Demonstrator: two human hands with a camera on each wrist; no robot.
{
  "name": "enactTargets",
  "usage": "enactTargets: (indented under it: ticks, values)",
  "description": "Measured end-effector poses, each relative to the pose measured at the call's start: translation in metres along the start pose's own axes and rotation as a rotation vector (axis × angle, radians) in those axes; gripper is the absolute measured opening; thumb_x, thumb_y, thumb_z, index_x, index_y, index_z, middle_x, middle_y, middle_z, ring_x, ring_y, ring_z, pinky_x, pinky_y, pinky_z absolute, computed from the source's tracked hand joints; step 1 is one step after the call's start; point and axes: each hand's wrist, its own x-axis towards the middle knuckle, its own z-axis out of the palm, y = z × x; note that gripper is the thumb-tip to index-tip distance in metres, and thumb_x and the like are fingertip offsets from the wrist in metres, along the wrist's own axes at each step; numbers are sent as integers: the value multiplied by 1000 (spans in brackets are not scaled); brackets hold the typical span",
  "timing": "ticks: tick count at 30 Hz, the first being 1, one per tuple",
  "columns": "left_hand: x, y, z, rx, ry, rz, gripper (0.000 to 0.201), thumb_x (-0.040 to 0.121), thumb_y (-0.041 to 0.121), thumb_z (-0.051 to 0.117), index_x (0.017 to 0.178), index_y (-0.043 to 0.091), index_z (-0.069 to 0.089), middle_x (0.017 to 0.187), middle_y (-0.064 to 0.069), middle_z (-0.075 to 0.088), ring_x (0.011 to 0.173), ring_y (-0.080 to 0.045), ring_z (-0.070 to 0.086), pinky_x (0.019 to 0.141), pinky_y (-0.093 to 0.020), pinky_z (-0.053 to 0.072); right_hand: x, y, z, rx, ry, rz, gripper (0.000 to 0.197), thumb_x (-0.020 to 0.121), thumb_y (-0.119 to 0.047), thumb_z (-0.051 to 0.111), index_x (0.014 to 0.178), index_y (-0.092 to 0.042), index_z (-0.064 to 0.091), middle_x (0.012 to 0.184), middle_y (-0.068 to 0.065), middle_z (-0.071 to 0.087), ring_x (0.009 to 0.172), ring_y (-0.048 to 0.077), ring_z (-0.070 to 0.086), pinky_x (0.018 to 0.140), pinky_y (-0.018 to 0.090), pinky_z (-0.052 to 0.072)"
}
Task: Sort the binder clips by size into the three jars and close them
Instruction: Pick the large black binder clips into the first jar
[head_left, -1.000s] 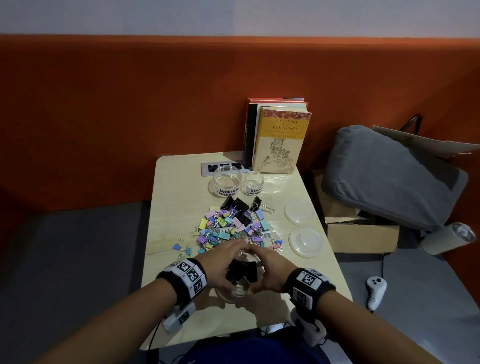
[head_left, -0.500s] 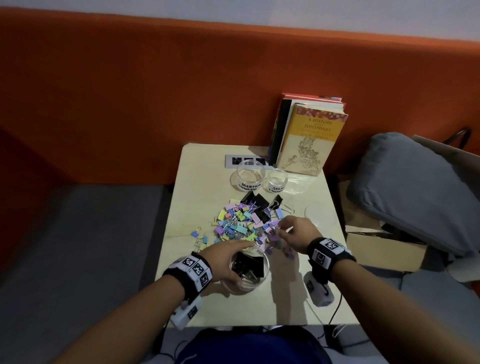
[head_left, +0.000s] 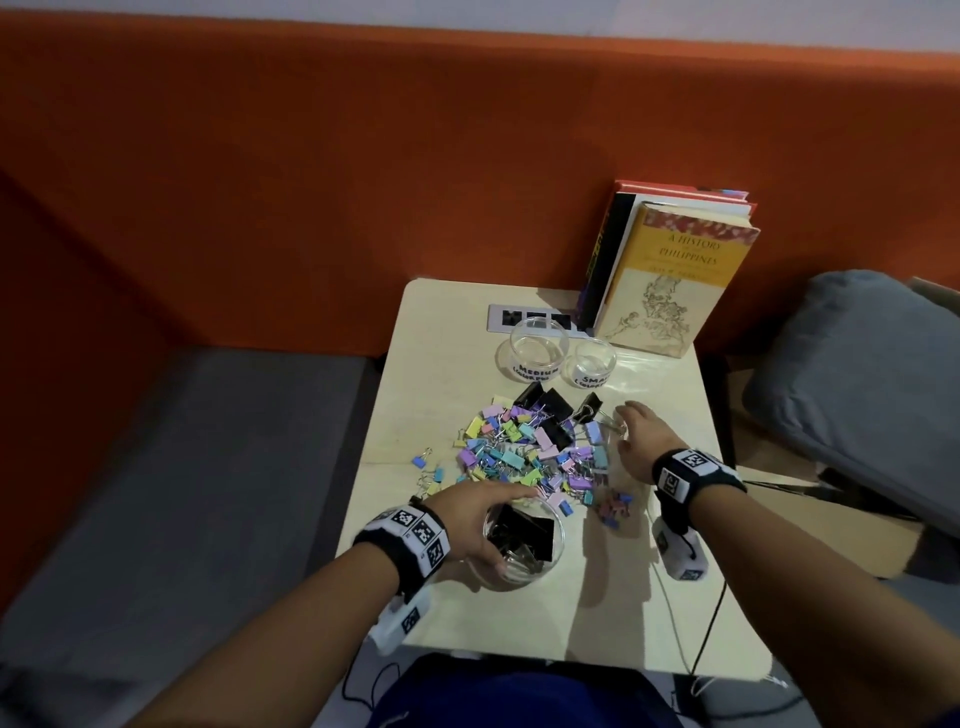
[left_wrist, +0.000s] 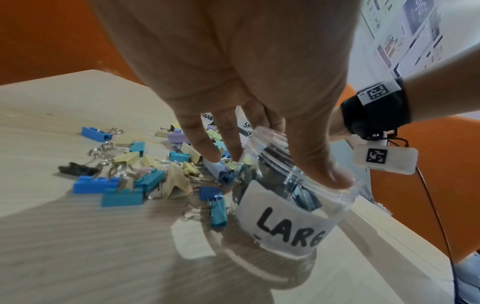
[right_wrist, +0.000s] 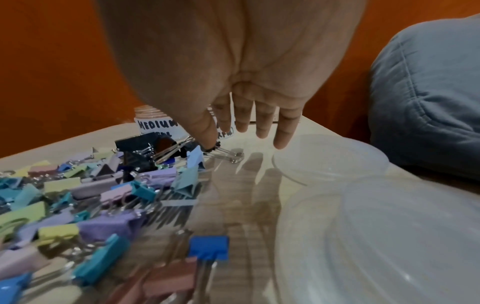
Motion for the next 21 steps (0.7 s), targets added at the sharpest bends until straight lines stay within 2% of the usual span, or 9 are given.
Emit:
enactTargets:
  ticks: [3,6,9,11,14,17,19,21]
  values:
    - [0,2,-2,2,-6,-7,100,66,25,91,147,45,35,153,9,42,138,-17,41,114,-37,36,9,3,-3,-24,-71,28,67,89,-2,46,152,-7,23,164,8,9,148,26,23,118,35,26]
    - [-1,4,-4,-14,-12,-18,100,66,24,91,147,46,35,153,10,41,138,-16,40,114,-37,35,11,5,-1,-92,-160,4,66,87,-4,45,151,-11,28,162,5,15,145,25,27,116,41,31]
    - [-2,5,-4,-35,-15,-20,100,66,23,91,146,48,35,153,12,41,138,-15,40,114,-38,36,7,3,4,-156,-182,24,61,92,-11,43,151,-15,29,162,-1,15,143,24,32,113,44,34]
    - [-2,4,-4,-40,-11,-20,100,66,23,91,146,48,35,152,13,42,138,-14,41,114,-38,36,4,0,7,-219,-121,28,55,94,-17,44,148,-16,36,158,1,25,137,26,39,110,43,37]
    - [-1,3,-4,-47,-15,-21,100,66,23,90,146,48,35,152,13,41,138,-14,40,114,-37,36,0,-4,10,-342,-36,10,40,95,-27,45,133,-17,55,139,6,46,120,28,48,101,41,43]
    - [-1,2,-4,-53,-13,-18,100,67,23,90,147,48,35,153,14,40,139,-13,39,115,-37,35,-4,-8,12,-391,-42,-5,31,91,-23,50,116,-16,67,119,8,56,107,29,54,92,38,46]
    - [-2,2,-3,-56,-8,-21,100,67,23,90,146,48,36,153,14,40,139,-13,39,114,-35,35,-5,-9,11,-341,-23,5,28,88,-21,52,109,-13,68,113,9,59,100,29,59,86,35,51]
    - [-3,3,-4,-58,-5,-22,99,66,22,90,146,47,37,153,15,40,138,-13,39,112,-33,34,-4,-8,9,-211,32,12,31,89,-16,52,118,-11,60,118,11,56,104,30,58,88,38,52]
